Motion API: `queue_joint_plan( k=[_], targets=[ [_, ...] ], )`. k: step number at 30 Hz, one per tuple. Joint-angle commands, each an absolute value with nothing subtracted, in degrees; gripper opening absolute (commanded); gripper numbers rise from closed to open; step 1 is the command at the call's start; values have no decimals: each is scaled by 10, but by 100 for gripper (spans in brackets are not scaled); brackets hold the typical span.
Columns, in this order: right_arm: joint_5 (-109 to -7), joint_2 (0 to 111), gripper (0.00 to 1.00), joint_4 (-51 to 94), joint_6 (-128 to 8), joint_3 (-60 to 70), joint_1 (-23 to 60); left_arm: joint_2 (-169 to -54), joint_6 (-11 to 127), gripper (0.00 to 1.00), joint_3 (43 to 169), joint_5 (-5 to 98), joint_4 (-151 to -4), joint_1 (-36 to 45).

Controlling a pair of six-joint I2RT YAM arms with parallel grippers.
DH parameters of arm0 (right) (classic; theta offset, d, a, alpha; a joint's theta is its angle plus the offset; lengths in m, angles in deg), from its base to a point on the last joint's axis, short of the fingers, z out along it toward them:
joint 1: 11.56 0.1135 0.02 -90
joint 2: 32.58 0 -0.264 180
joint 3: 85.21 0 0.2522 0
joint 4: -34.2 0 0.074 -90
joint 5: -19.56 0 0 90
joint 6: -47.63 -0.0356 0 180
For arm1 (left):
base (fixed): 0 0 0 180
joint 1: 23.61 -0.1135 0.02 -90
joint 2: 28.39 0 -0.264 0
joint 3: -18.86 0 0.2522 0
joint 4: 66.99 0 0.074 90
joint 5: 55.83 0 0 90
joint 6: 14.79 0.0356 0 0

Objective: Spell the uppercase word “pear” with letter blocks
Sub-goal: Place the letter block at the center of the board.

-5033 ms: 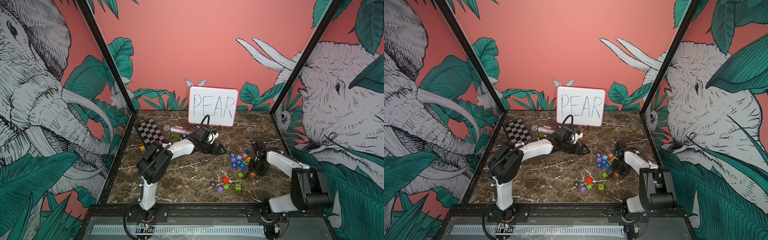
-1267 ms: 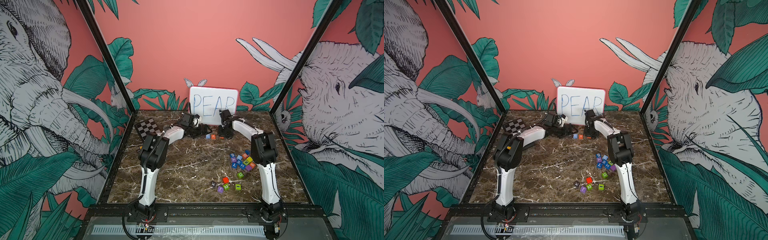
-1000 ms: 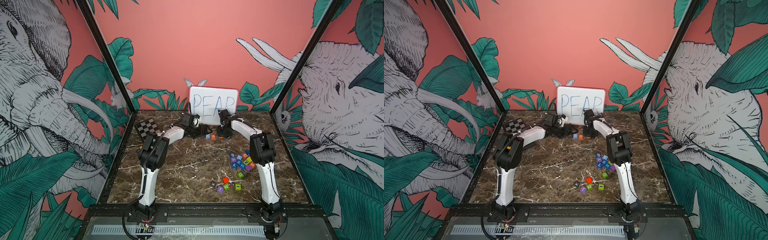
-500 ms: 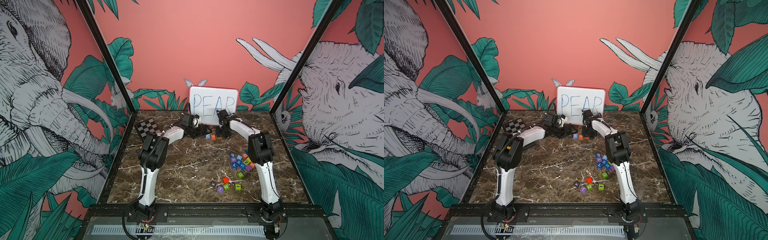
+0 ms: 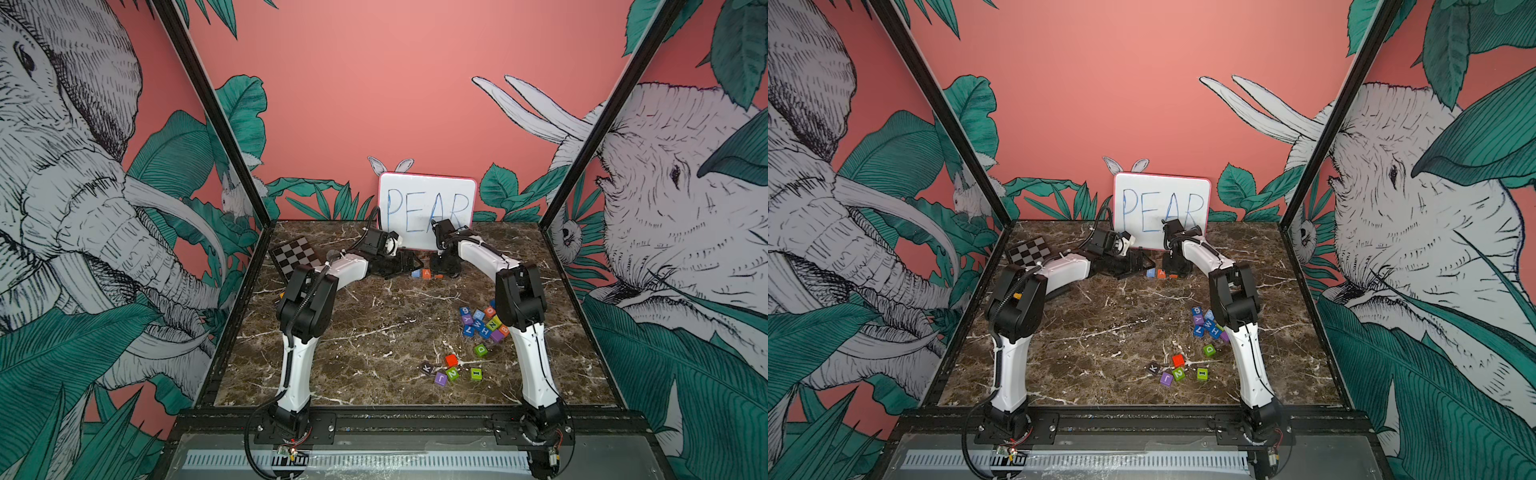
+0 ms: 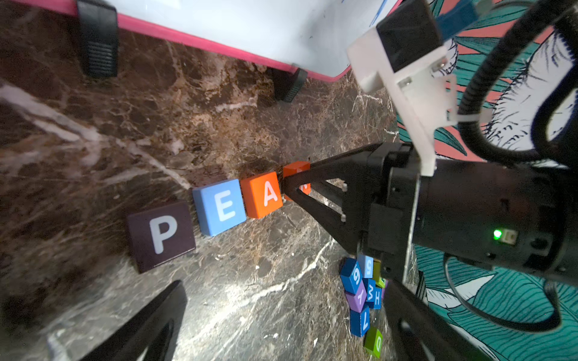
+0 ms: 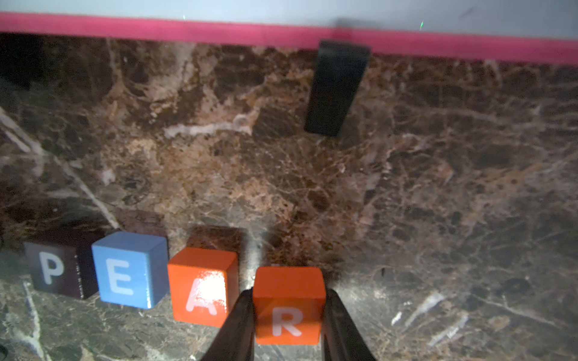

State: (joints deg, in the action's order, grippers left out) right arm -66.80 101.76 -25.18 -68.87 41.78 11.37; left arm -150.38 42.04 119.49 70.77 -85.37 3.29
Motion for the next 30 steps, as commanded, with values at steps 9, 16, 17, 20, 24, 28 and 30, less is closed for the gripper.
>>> queue_joint_plan(
  k=[9, 16, 17, 20, 24, 28, 30],
  targets=[
    [-674, 1027, 36, -268, -686, 432, 118, -1462, 423, 99, 1188, 712, -846, 30],
    [-674, 1029, 38, -268, -689, 434, 118, -1462, 422, 99, 1187, 713, -846, 30],
    [-675, 1029, 38, -268, -689, 434, 118, -1462, 422, 99, 1187, 713, -845, 30],
    [-675, 1029, 39, -268, -690, 434, 118, -1462, 422, 99, 1186, 713, -844, 30],
    [-675, 1028, 39, -268, -693, 434, 118, -1462, 421, 99, 1184, 714, -844, 30],
    [-677, 1027, 38, -268, -697, 434, 118, -1461, 421, 99, 1183, 714, -843, 30],
    [-678, 1027, 38, -268, -698, 435, 118, -1460, 422, 99, 1183, 714, -843, 30]
  ],
)
